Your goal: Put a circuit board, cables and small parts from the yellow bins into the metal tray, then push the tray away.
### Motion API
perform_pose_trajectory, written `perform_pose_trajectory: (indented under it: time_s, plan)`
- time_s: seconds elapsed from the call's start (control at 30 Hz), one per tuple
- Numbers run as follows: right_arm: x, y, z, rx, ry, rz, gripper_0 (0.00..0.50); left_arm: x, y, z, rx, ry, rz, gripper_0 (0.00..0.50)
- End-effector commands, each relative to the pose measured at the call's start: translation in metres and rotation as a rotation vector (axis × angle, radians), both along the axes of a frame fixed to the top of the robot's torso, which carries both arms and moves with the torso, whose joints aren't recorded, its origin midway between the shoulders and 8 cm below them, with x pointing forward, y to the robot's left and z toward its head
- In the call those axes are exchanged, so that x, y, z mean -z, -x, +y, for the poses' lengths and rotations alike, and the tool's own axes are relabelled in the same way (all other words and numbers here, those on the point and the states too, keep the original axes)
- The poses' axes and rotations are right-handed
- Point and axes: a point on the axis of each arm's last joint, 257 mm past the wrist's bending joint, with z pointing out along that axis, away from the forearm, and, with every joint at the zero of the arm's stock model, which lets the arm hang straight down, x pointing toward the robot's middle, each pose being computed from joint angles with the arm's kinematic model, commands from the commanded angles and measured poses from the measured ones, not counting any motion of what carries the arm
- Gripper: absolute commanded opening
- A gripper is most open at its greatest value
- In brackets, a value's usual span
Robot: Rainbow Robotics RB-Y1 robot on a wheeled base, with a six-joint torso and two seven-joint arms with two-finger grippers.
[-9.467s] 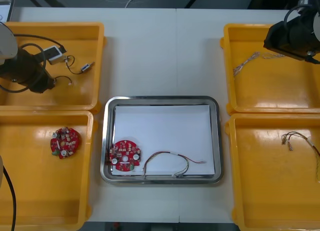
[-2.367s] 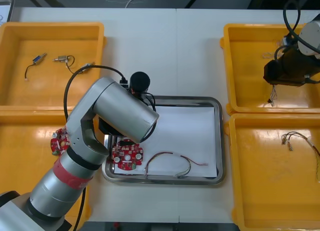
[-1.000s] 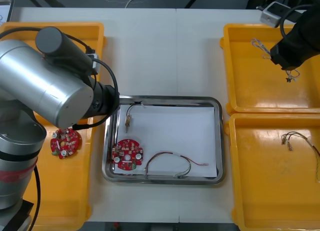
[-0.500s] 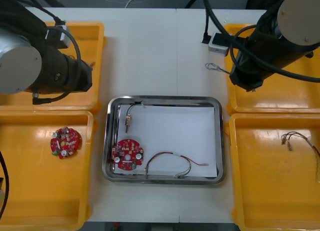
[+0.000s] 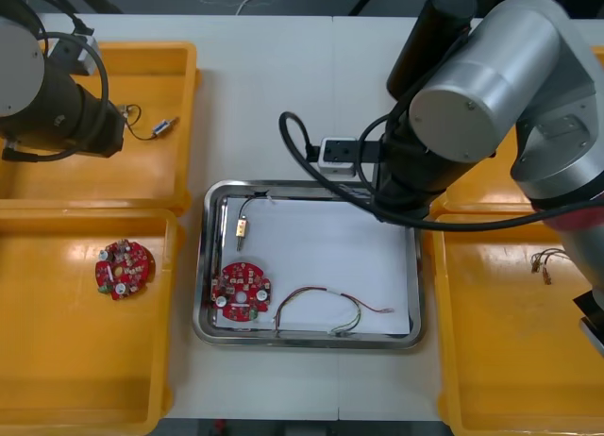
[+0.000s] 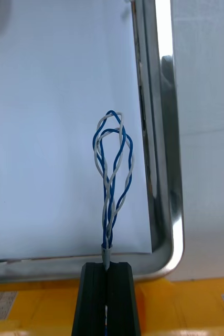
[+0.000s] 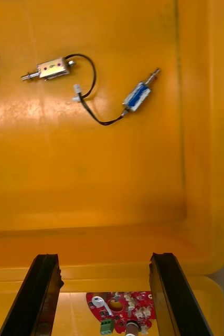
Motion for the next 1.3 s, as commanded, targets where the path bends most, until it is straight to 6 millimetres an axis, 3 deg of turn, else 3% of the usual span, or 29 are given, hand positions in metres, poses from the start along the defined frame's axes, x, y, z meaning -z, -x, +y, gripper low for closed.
perform_pose_trajectory:
  time_s: [0.03, 0.27, 0.63, 0.97, 1.0, 1.03, 1.07, 1.1, 1.13, 1.17, 1.2, 1.3]
  plan:
    - [0.018, 0.017, 0.037, -0.073, -0.018, -0.018, 0.0, -0.031, -0.019, 0.029, 0.001, -0.069, -0.055, 0.5]
    - [0.047, 0.024, 0.063, -0.118, -0.051, -0.041, 0.0, -0.051, -0.044, 0.045, -0.043, -0.047, -0.095, 0.5]
    - [0.078, 0.008, 0.065, -0.108, -0.04, -0.058, 0.0, -0.066, -0.068, 0.054, -0.045, -0.022, -0.165, 0.5]
    - [0.096, -0.002, 0.065, -0.095, -0.028, -0.074, 0.013, -0.065, -0.076, 0.061, -0.012, -0.046, -0.177, 0.5]
    - [0.097, -0.002, 0.063, -0.09, -0.024, -0.071, 0.144, -0.065, -0.078, 0.066, 0.001, -0.059, -0.179, 0.5]
    - [0.097, -0.002, 0.063, -0.088, -0.023, -0.071, 0.231, -0.064, -0.08, 0.066, 0.013, -0.066, -0.18, 0.5]
    - [0.097, -0.002, 0.063, -0.088, -0.023, -0.071, 0.292, -0.063, -0.082, 0.068, 0.019, -0.071, -0.179, 0.5]
    - [0.095, -0.003, 0.063, -0.087, -0.025, -0.076, 0.292, -0.062, -0.085, 0.072, 0.031, -0.082, -0.181, 0.5]
    - [0.095, -0.003, 0.063, -0.086, -0.027, -0.075, 0.433, -0.062, -0.087, 0.072, 0.036, -0.084, -0.184, 0.5]
    - [0.094, -0.003, 0.062, -0.081, -0.03, -0.072, 0.433, -0.061, -0.09, 0.075, 0.047, -0.092, -0.189, 0.5]
    - [0.093, -0.003, 0.062, -0.077, -0.035, -0.07, 0.5, -0.059, -0.094, 0.077, 0.055, -0.099, -0.191, 0.5]
    - [0.089, -0.003, 0.06, -0.071, -0.038, -0.068, 0.5, -0.056, -0.102, 0.082, 0.076, -0.119, -0.195, 0.5]
